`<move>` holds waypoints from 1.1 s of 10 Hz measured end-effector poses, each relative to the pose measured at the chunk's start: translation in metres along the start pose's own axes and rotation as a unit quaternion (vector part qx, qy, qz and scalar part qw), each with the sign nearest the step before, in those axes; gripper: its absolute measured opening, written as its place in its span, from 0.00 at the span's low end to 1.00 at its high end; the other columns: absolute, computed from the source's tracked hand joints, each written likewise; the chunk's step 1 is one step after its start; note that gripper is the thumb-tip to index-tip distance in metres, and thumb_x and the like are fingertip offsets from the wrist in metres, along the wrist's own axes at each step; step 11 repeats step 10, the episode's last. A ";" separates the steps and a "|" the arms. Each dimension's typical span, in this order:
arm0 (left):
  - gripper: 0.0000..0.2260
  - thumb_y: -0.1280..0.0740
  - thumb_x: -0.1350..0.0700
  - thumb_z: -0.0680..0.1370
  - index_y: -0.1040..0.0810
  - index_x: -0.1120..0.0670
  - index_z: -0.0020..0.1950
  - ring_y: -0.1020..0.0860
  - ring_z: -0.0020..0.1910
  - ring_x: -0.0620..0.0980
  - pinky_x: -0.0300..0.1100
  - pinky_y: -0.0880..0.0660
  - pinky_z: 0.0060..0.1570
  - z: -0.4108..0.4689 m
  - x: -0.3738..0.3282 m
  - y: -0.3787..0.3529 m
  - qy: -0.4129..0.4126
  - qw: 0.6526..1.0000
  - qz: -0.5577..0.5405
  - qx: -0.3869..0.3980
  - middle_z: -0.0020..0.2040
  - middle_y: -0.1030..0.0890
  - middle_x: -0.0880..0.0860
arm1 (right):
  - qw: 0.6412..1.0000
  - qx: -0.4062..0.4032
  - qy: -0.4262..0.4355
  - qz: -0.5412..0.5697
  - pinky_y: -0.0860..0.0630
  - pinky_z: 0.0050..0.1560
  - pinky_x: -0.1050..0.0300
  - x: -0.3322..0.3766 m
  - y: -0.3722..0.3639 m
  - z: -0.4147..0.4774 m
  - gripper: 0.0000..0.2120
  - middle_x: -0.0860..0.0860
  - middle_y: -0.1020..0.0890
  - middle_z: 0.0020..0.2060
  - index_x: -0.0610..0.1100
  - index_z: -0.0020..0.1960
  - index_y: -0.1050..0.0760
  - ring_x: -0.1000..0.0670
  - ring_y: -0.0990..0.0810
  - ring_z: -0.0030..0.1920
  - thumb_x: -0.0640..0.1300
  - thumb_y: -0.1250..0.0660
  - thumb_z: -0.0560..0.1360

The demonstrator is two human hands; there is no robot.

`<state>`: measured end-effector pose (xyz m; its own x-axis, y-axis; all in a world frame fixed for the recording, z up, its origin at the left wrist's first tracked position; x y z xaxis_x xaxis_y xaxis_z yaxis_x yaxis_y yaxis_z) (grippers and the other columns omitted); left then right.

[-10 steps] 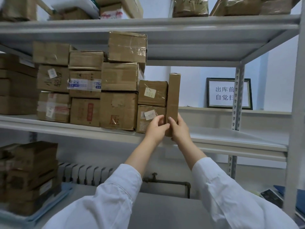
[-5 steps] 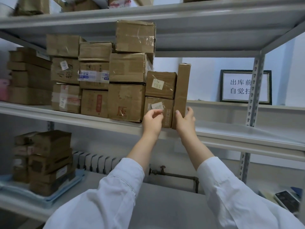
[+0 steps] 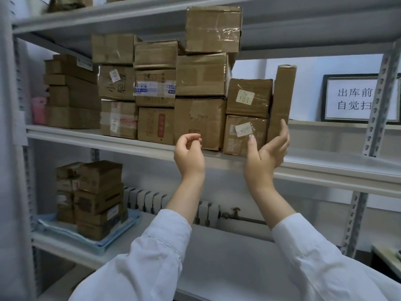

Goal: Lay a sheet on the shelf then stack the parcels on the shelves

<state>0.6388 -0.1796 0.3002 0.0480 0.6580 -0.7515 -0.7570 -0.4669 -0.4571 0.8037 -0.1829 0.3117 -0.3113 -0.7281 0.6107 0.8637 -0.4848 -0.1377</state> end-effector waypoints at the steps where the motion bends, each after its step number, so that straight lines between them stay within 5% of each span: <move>1: 0.14 0.41 0.67 0.76 0.25 0.50 0.39 0.25 0.39 0.45 0.37 0.28 0.41 0.024 -0.004 0.029 0.000 1.000 -0.017 -0.009 0.39 0.22 0.48 | 1.000 0.001 0.018 0.021 0.52 0.73 0.47 0.015 -0.023 -0.015 0.31 0.45 0.44 0.74 0.43 0.74 0.47 0.50 0.45 0.73 0.43 0.41 0.74; 3: 0.13 0.41 0.66 0.76 0.25 0.50 0.39 0.26 0.37 0.45 0.35 0.28 0.38 0.078 -0.016 0.089 -0.001 0.999 -0.031 -0.017 0.38 0.23 0.48 | 0.999 0.040 -0.003 0.020 0.50 0.74 0.47 0.034 -0.082 -0.040 0.25 0.50 0.41 0.74 0.49 0.75 0.44 0.51 0.45 0.73 0.43 0.43 0.79; 5: 0.11 0.42 0.64 0.77 0.24 0.51 0.41 0.26 0.36 0.44 0.36 0.28 0.38 0.121 -0.021 0.137 0.009 1.000 -0.025 -0.011 0.39 0.23 0.48 | 0.982 0.104 -0.129 0.086 0.47 0.76 0.47 0.037 -0.135 -0.055 0.22 0.50 0.40 0.76 0.48 0.75 0.42 0.51 0.44 0.76 0.51 0.50 0.83; 7: 0.11 0.43 0.63 0.78 0.25 0.52 0.42 0.26 0.35 0.43 0.32 0.28 0.35 0.133 -0.027 0.150 0.061 0.995 -0.046 0.062 0.38 0.23 0.48 | 0.972 0.089 -0.194 0.098 0.41 0.63 0.63 0.034 -0.145 -0.069 0.22 0.50 0.35 0.73 0.44 0.75 0.41 0.52 0.38 0.73 0.49 0.50 0.83; 8: 0.10 0.42 0.63 0.78 0.24 0.52 0.44 0.26 0.34 0.42 0.33 0.28 0.35 0.128 -0.031 0.155 0.084 0.992 -0.065 0.068 0.37 0.23 0.48 | 0.966 0.091 -0.219 0.099 0.39 0.64 0.59 0.035 -0.142 -0.072 0.22 0.49 0.34 0.72 0.44 0.74 0.39 0.49 0.36 0.72 0.50 0.50 0.83; 11: 0.09 0.41 0.61 0.78 0.23 0.51 0.45 0.23 0.39 0.44 0.37 0.27 0.41 0.114 -0.077 0.170 0.008 0.978 -0.191 0.079 0.40 0.20 0.48 | 0.971 0.074 -0.161 0.159 0.28 0.61 0.54 0.081 -0.111 -0.054 0.18 0.48 0.25 0.64 0.46 0.69 0.32 0.49 0.27 0.64 0.47 0.43 0.81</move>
Point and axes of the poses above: each hand's wrist, its own z-axis towards the middle knuckle, its own y-axis out of the back of the hand, x = y × z, the point moved 5 cm from there along z, towards the middle knuckle
